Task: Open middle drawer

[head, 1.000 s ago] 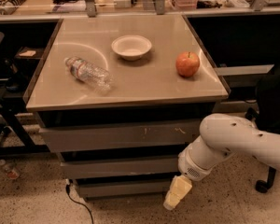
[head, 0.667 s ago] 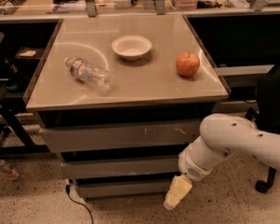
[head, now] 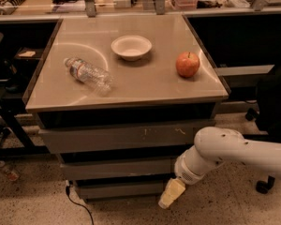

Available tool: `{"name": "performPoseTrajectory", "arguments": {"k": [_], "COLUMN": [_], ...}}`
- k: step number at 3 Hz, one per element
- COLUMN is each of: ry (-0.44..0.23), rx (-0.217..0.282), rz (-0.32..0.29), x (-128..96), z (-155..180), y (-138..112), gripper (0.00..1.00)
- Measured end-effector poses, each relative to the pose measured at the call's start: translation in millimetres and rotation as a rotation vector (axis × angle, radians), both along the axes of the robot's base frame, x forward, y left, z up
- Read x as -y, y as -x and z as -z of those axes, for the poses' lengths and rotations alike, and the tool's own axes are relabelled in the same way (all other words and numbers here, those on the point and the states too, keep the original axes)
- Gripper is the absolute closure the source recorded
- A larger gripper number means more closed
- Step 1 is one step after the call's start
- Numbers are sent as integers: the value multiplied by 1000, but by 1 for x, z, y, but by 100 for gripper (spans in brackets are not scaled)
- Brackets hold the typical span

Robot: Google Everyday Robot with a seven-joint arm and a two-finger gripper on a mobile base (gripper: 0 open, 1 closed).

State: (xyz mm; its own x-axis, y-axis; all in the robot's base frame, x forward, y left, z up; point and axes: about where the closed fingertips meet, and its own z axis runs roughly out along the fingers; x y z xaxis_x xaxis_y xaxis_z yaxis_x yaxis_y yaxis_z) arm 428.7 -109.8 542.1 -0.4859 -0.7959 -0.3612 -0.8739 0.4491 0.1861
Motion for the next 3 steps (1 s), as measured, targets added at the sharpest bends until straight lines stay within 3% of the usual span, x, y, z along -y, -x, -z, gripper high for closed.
{"name": "performPoseTrajectory", "arguments": {"k": [1,3], "ry": [-11,-45], "rx": [27,83], "rz": [46,69], "x": [4,1], "z": [24,42], "y": [-12,-46], "gripper": [0,0]}}
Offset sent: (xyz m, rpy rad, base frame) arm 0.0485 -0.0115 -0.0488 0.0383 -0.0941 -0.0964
